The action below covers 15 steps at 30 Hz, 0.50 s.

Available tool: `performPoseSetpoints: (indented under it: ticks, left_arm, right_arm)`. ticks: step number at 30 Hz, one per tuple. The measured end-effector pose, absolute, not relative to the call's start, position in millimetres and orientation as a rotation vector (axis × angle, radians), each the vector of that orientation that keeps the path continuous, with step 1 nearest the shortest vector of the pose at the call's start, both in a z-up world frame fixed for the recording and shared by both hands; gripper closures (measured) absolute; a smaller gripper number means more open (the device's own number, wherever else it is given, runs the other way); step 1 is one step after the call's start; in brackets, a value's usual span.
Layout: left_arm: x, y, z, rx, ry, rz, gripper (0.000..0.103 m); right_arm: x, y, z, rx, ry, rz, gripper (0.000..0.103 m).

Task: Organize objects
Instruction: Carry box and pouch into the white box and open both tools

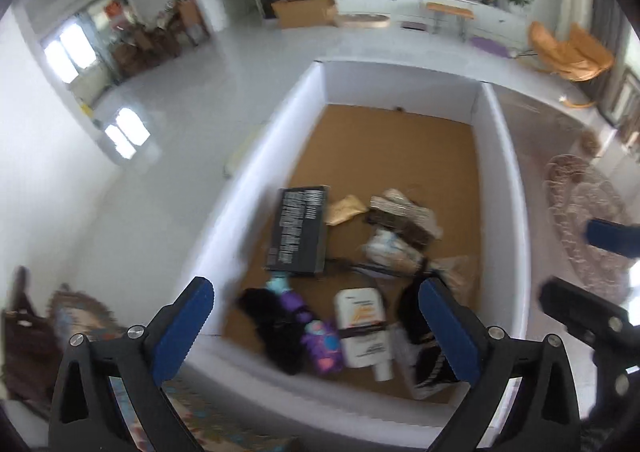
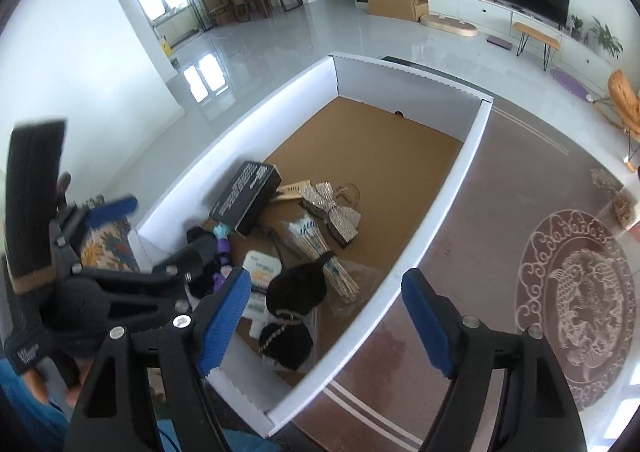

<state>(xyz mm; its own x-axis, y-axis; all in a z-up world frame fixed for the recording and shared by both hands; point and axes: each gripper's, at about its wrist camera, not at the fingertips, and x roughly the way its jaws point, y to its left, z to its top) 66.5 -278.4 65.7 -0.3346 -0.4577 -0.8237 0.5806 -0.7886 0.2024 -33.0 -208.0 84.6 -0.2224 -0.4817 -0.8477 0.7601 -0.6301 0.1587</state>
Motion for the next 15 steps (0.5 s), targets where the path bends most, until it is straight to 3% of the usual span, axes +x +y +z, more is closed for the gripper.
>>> performPoseSetpoints:
  ticks: [15]
  left_arm:
    - [84.3, -284.2, 74.0, 1.126, 0.248, -2.136, 0.0]
  right_arm:
    - [-18.9, -213.0, 88.9, 1.176, 0.452, -1.931, 0.021]
